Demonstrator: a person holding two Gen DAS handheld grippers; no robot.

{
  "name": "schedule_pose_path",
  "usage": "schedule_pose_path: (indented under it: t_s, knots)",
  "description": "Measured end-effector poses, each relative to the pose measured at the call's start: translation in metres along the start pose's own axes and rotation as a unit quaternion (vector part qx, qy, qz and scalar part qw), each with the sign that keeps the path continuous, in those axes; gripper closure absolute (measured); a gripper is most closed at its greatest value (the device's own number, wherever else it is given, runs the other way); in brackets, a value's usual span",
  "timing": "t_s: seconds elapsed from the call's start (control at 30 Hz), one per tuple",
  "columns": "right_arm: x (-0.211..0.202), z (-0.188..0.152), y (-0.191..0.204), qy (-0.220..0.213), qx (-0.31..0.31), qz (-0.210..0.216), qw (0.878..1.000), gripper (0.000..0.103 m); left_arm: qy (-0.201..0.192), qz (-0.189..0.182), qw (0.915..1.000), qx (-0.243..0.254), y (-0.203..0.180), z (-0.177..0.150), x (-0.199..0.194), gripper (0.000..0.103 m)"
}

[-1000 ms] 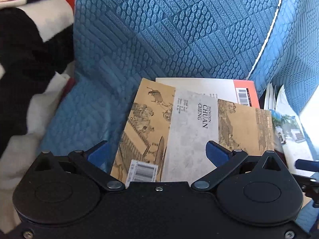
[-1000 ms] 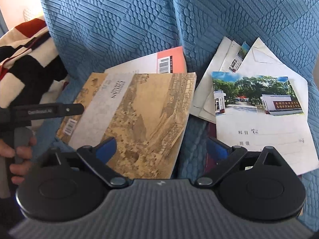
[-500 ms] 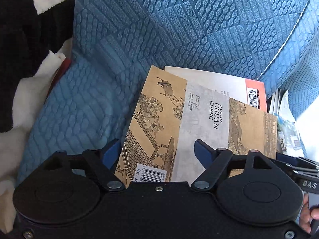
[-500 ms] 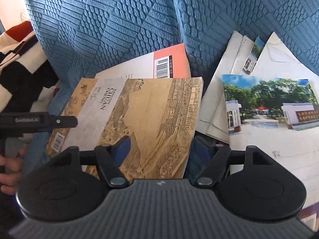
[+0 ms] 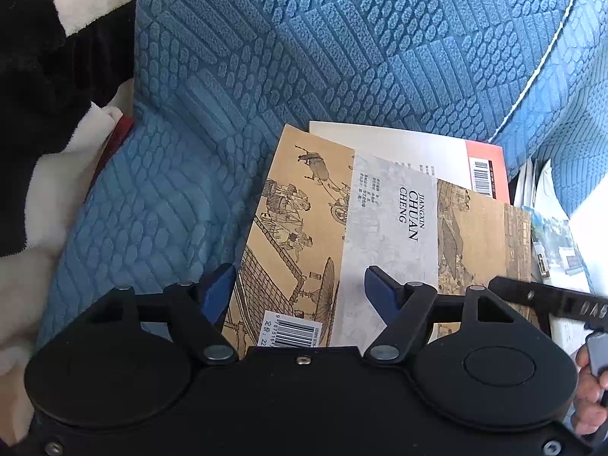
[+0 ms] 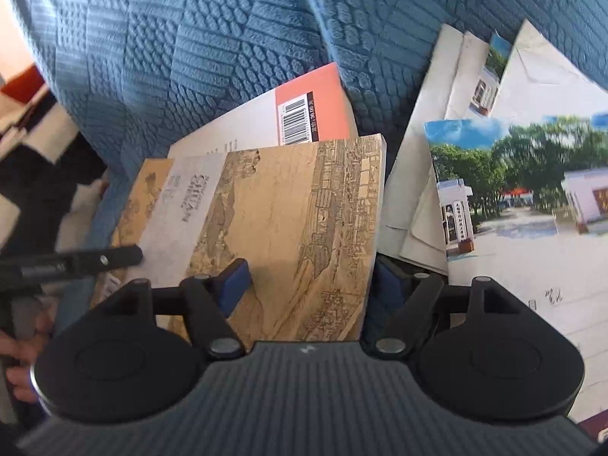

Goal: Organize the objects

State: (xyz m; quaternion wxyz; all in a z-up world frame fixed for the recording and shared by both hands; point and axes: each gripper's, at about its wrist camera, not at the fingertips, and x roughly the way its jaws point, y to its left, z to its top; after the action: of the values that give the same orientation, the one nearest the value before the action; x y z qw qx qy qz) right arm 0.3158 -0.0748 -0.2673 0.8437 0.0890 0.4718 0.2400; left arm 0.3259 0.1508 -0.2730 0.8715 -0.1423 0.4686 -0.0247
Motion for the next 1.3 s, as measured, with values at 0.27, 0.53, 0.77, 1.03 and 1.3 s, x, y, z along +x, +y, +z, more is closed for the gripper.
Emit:
schedule_pose_path:
  t_s: [0.27, 0.53, 0.77, 1.03, 1.3]
  knots:
    - [-0.021, 0.009, -0.013, -0.001, 0.081, 0.065, 0.995, 0.027, -0.002, -0.001, 1.0, 0.008, -0.003, -0.002, -0.002, 0.025]
    - [-0.055, 0.018, -0.026, -0.018, 0.126, 0.214, 0.969, 0.028, -0.001, -0.011, 0.9993, -0.034, 0.006, 0.002, -0.006, 0.025]
    - [-0.059, 0.014, -0.02, 0.014, 0.111, 0.225, 0.968, 0.031, -0.003, -0.002, 0.9991, -0.041, 0.008, 0.004, -0.006, 0.025]
    - [-0.051, 0.0, -0.025, 0.035, 0.106, 0.127, 0.986, 0.089, -0.005, -0.004, 0.998, -0.062, 0.012, 0.003, -0.008, 0.026]
    - [-0.075, 0.002, -0.007, 0.001, 0.076, 0.135, 0.988, 0.092, -0.038, -0.027, 0.9868, -0.155, 0.035, -0.012, -0.044, 0.023]
